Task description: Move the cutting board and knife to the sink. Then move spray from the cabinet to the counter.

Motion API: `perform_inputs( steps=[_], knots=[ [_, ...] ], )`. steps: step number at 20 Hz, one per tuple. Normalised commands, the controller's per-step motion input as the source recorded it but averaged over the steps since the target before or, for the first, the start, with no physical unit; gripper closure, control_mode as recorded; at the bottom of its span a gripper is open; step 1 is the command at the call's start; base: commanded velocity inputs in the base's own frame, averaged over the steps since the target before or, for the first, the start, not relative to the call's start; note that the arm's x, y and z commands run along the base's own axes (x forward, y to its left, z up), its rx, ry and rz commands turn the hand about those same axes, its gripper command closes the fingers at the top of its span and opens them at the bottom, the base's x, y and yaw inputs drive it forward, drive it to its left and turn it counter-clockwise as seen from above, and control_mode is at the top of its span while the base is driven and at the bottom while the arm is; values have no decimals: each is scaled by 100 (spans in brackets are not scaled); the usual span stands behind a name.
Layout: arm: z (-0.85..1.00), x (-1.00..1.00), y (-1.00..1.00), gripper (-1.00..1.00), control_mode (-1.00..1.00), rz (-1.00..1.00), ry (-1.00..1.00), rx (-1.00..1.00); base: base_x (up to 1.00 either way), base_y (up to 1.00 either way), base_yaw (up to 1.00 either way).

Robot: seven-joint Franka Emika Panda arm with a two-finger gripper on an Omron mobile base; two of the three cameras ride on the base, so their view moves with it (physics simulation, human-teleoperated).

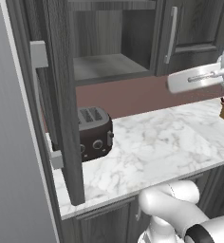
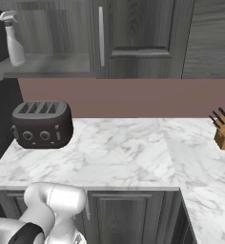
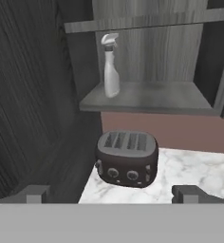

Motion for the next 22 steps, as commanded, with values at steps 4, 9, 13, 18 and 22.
perform_inputs(
  steps=[4, 9, 13, 18, 22],
  knots=[
    [0, 40, 34, -100, -100, 0, 0, 0, 0, 0, 0],
    [0, 41, 11, -100, -100, 0, 0, 0, 0, 0, 0],
    [0, 46, 6, -100, -100, 0, 0, 0, 0, 0, 0],
    [0, 40, 23, -100, -100, 0, 0, 0, 0, 0, 0],
    [0, 38, 37, -100, -100, 0, 0, 0, 0, 0, 0]
  ],
)
